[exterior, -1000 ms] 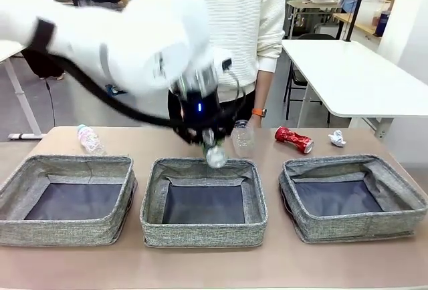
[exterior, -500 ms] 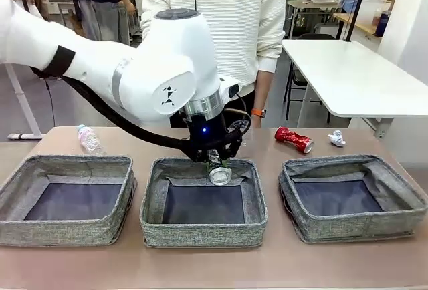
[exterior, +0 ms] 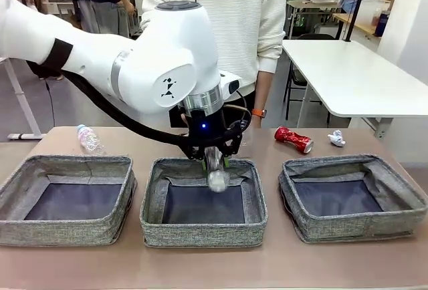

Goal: Sort the waste into the appropriate baskets.
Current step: Place the picked waste into the Fabric basket indicated by the person.

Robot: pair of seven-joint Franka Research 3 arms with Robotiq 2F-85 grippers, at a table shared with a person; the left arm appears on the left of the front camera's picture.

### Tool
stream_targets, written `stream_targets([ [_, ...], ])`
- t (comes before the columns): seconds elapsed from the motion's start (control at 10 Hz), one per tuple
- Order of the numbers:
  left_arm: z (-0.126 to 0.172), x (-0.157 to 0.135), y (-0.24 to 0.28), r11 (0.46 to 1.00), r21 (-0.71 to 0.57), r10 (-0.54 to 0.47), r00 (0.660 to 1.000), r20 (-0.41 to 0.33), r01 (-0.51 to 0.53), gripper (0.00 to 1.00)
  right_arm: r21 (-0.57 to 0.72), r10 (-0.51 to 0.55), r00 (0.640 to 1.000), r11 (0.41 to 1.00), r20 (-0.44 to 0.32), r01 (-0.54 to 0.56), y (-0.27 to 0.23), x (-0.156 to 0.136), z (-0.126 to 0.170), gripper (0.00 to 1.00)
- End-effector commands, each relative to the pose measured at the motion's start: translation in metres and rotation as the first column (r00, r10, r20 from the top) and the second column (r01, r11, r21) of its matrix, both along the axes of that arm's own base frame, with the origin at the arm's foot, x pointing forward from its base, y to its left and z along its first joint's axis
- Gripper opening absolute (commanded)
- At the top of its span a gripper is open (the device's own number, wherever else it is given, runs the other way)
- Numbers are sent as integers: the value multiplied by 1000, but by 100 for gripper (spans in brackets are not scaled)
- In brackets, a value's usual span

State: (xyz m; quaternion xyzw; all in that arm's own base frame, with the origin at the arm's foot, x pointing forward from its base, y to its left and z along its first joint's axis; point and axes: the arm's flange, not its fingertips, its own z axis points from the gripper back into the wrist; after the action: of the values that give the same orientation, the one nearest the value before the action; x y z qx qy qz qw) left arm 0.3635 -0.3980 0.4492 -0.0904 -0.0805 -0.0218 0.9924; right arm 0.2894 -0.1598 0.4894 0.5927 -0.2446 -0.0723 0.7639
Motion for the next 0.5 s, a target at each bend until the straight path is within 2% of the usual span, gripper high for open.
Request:
stream_targets([
  [0.0,3,0,2,1000,8,5,1000,17,-5,94,10,-4,999,1000,35,3,1,3,2,100],
  [0.1,4,-1,2,1000,6,6,1000,22,-6,100,10,-4,999,1000,35,3,1,3,2,100],
  [0.4,12,-2,5,1000,5,-5,999,33,5,100,10,-4,999,1000,35,3,1,3,2,100],
])
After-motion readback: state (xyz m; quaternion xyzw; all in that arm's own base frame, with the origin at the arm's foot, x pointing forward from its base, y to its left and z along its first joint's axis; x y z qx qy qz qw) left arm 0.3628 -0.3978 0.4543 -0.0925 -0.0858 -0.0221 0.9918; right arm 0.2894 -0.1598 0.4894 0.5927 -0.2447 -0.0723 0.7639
